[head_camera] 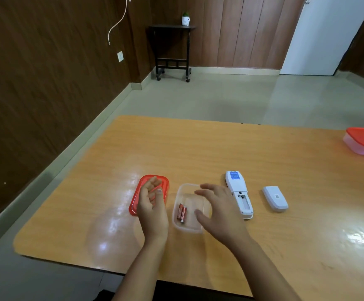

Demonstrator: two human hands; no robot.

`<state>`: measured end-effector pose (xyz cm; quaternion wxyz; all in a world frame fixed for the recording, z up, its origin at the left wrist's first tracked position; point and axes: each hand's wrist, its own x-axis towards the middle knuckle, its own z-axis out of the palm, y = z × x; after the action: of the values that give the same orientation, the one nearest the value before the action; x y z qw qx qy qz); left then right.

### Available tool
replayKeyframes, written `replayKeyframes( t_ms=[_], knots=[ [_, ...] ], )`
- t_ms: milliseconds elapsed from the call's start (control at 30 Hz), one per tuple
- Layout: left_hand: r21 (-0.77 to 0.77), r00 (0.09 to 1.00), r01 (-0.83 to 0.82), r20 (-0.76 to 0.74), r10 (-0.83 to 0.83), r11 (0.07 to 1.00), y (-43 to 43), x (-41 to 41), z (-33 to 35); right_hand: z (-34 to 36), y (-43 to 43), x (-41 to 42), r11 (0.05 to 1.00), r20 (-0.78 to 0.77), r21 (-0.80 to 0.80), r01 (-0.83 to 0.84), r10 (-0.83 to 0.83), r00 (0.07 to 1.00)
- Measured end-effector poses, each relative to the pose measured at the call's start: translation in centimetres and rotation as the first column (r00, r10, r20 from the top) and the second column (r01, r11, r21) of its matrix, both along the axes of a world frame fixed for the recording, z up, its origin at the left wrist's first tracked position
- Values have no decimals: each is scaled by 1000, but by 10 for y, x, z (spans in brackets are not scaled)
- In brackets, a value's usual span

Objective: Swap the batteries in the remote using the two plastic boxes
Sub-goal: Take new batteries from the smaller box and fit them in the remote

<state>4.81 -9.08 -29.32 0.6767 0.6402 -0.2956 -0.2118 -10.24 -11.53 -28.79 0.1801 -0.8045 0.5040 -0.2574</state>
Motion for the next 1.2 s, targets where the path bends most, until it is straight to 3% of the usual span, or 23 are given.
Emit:
replayKeyframes(
  t_ms=[200,400,467,533,600,633,733,800,867,933,967,1033,1067,1133,1200],
  knots=[
    [8,1000,28,-15,-28,1000,4,-2,0,-13,-4,29,992,-291,128,5,33,956],
    [40,999,41,-9,-40,998,8,2,4,-7,-4,30,990,-311,135,47,-3,950],
    [38,999,41,-6,-40,998,9,4,5,-1,-6,25,994,-206,100,49,-27,978],
    [34,999,44,-7,-44,998,9,5,5,12,-8,16,973,140,229,36,-69,988],
    [33,999,48,-13,-48,998,7,5,3,26,-8,2,880,520,465,-95,-185,834],
    [28,999,52,-16,-51,998,6,3,2,31,-7,-5,822,624,545,-165,-266,735],
    [-6,997,80,-18,-80,997,4,-4,4,34,-8,-29,669,683,695,-262,-501,532],
    [-25,994,113,-10,-113,993,4,-10,7,34,-9,-43,616,665,736,-280,-582,468],
    [-40,989,149,9,-149,988,4,-17,8,36,-10,-56,621,652,746,-239,-609,453],
    [-32,983,180,40,-179,983,4,-24,7,38,-13,-70,654,619,745,-132,-605,501],
    [-22,980,196,50,-195,980,4,-27,6,36,-15,-76,677,562,736,-21,-593,577],
    [-8,971,230,69,-229,973,4,-34,4,27,-20,-88,735,291,604,307,-562,774],
    [-2,967,244,78,-243,970,4,-36,4,21,-22,-92,759,110,483,436,-547,830],
    [1,961,262,92,-261,965,4,-41,6,7,-23,-92,788,-190,326,522,-486,853],
    [0,959,270,91,-269,963,4,-44,9,-7,-22,-83,803,-291,325,501,-419,860]
  ],
)
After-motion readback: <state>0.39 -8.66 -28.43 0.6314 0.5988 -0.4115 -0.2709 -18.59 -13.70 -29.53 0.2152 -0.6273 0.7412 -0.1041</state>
